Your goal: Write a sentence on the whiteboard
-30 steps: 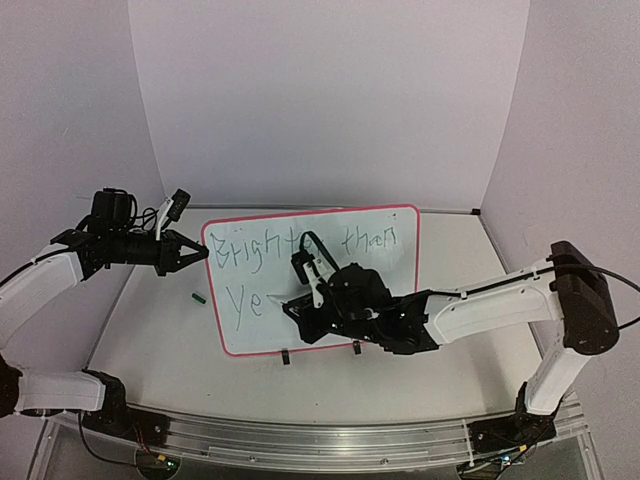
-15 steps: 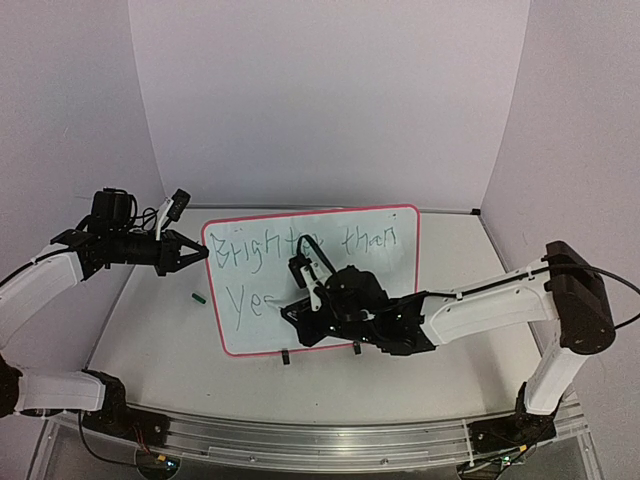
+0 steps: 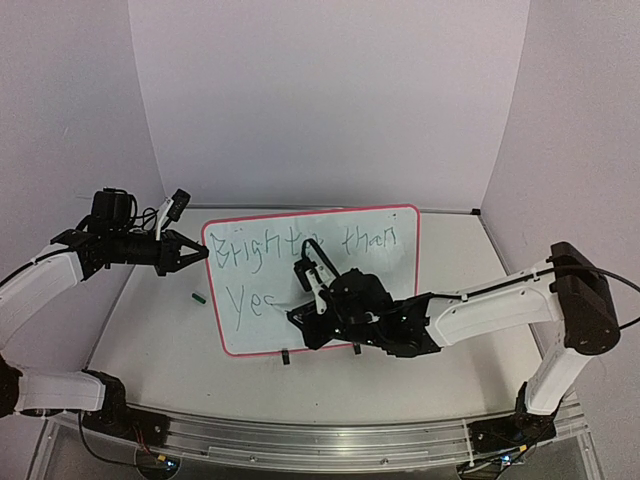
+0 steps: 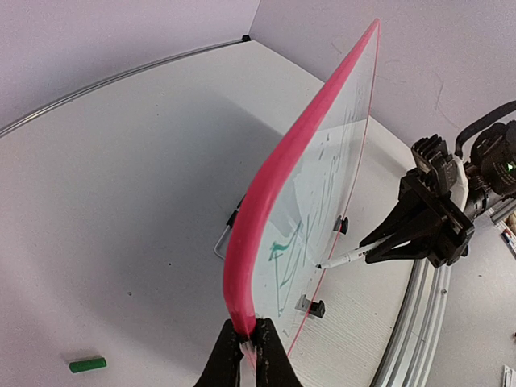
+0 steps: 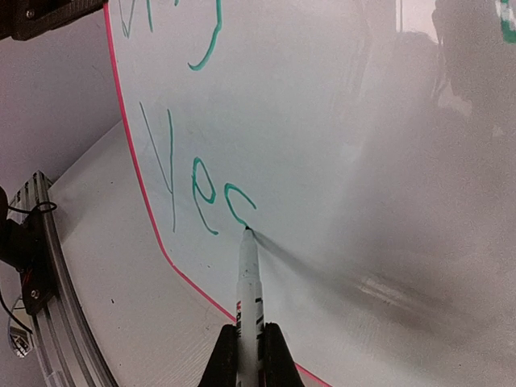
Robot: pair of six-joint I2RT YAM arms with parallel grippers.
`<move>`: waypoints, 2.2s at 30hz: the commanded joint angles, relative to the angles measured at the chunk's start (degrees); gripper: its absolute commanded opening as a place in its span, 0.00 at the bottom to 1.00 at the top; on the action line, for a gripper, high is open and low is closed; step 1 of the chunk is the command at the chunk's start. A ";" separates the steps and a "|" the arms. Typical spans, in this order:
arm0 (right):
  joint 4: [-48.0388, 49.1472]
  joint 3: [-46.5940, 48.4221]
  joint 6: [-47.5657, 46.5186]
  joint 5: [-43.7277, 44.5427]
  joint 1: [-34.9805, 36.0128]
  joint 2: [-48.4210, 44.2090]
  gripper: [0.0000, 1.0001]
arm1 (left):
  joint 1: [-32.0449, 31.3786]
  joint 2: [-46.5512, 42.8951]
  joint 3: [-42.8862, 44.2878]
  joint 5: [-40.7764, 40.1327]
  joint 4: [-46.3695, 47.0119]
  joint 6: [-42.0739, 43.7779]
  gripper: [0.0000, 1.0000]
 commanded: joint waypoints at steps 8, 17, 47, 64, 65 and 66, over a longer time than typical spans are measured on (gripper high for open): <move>-2.50 -1.27 1.29 0.59 -0.27 -1.34 0.00 | -1.25 1.57 -0.33 -1.57 -4.66 1.93 0.00; 0.06 2.43 -0.02 -1.53 -0.20 2.08 0.00 | -1.19 1.82 -0.27 -1.40 -4.58 1.90 0.00; 3.40 -1.45 1.00 0.88 -0.29 -2.57 0.00 | -1.23 1.62 -0.38 -1.58 -4.64 1.96 0.00; 0.82 -1.08 2.05 5.61 -0.34 -1.67 0.00 | -1.18 1.56 -0.32 -1.59 -4.64 1.85 0.00; 0.82 -1.31 2.13 6.03 -0.31 -2.09 0.00 | -1.22 1.58 -0.33 -1.59 -4.66 1.86 0.00; 0.81 -1.64 2.19 6.62 -0.31 -2.47 0.00 | -1.21 1.55 -0.33 -1.59 -4.65 1.81 0.00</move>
